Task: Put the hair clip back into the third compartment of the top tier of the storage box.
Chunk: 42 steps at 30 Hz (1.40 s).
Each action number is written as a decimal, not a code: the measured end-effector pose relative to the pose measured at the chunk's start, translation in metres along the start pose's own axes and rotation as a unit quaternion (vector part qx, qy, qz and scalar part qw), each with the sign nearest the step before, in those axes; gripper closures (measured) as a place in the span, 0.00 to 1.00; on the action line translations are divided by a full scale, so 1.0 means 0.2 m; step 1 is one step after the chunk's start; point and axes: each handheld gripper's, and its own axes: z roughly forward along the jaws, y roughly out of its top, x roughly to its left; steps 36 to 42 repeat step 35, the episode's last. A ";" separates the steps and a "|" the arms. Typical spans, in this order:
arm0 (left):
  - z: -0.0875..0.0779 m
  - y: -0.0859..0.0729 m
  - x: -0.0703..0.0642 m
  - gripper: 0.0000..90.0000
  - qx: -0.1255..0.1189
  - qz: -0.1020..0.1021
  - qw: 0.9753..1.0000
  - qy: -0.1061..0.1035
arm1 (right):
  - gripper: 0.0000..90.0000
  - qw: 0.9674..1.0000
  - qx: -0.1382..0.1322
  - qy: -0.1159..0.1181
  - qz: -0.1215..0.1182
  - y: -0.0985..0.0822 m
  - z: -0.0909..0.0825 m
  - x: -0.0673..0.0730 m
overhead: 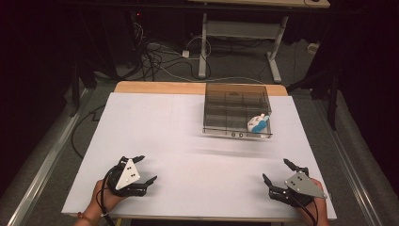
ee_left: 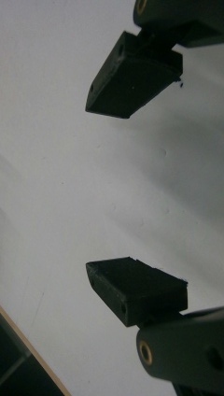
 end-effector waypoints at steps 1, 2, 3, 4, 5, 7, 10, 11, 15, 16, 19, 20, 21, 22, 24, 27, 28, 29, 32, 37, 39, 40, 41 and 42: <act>0.00 0.00 0.00 0.22 0.000 0.000 1.000 0.000 | 0.18 1.000 -0.001 -0.002 -0.001 0.00 0.00 0.00; 0.00 0.00 0.00 0.22 0.000 0.000 1.000 0.000 | 0.18 1.000 -0.001 -0.002 0.001 0.00 0.00 0.00; 0.00 0.00 0.00 0.22 0.000 0.001 1.000 0.000 | 0.18 1.000 -0.001 -0.002 -0.002 0.00 0.00 0.00; 0.00 0.00 0.00 0.22 0.000 0.001 1.000 0.000 | 0.18 1.000 -0.001 -0.002 -0.002 0.00 0.00 0.00; 0.00 0.00 -0.01 0.22 0.001 0.003 1.000 -0.001 | 0.18 1.000 -0.001 -0.003 -0.003 0.00 0.00 0.00; 0.00 0.00 -0.01 0.22 0.001 0.003 1.000 -0.001 | 0.18 1.000 -0.002 -0.002 -0.003 0.00 0.00 0.00; 0.00 0.00 0.00 0.22 0.001 0.003 1.000 0.000 | 0.18 1.000 -0.002 -0.003 -0.004 0.00 -0.01 0.00; 0.00 0.00 0.00 0.22 0.002 0.003 1.000 0.000 | 0.18 1.000 -0.003 -0.002 -0.004 0.00 -0.01 0.00; 0.00 0.00 0.00 0.22 0.001 0.001 1.000 0.000 | 0.18 1.000 -0.004 -0.001 -0.006 0.00 0.00 0.00; 0.00 0.00 0.00 0.22 0.001 0.000 1.000 0.000 | 0.18 1.000 -0.004 -0.001 -0.006 0.00 0.00 0.00; 0.00 0.00 0.01 0.22 0.002 -0.001 1.000 0.000 | 0.18 1.000 -0.002 0.000 -0.005 0.00 0.00 0.00; 0.00 0.00 0.01 0.22 0.002 -0.001 1.000 0.000 | 0.18 1.000 -0.002 -0.001 -0.006 0.00 0.00 0.00; 0.00 0.00 0.01 0.22 0.003 -0.001 1.000 0.000 | 0.18 1.000 -0.002 -0.001 -0.007 0.00 0.00 0.00; 0.01 0.00 0.01 0.22 0.002 -0.002 1.000 0.000 | 0.18 1.000 -0.002 -0.002 -0.006 0.00 0.00 0.00; 0.01 0.00 0.01 0.22 0.003 -0.003 1.000 0.000 | 0.18 1.000 -0.002 -0.002 -0.006 0.00 0.00 0.00; 0.01 0.00 0.02 0.22 0.003 -0.005 1.000 0.000 | 0.18 1.000 0.000 -0.003 -0.003 0.00 0.00 0.00; 0.01 0.00 0.02 0.22 0.002 -0.007 1.000 0.000 | 0.18 1.000 0.000 -0.003 -0.003 0.00 0.00 0.00; 0.01 0.00 0.02 0.22 0.002 -0.009 1.000 0.000 | 0.18 1.000 0.002 -0.003 -0.005 0.00 0.01 0.00; 0.02 0.00 0.03 0.22 0.002 -0.010 1.000 0.000 | 0.18 1.000 0.002 -0.003 -0.007 0.00 0.01 0.00; 0.02 0.00 0.03 0.22 0.002 -0.013 1.000 0.000 | 0.18 1.000 0.004 -0.006 -0.003 0.00 0.01 0.00; 0.02 0.00 0.03 0.22 0.002 -0.013 1.000 0.000 | 0.18 1.000 0.004 -0.006 -0.003 0.00 0.01 0.00; 0.02 0.00 0.03 0.22 0.002 -0.013 1.000 0.000 | 0.18 1.000 0.004 -0.006 -0.003 0.00 0.01 0.00; 0.02 0.00 0.03 0.22 0.002 -0.013 1.000 0.000 | 0.18 1.000 0.004 -0.006 -0.003 0.00 0.01 0.00; 0.02 0.00 0.03 0.22 0.002 -0.013 1.000 0.000 | 0.18 1.000 0.004 -0.006 -0.003 0.00 0.01 0.00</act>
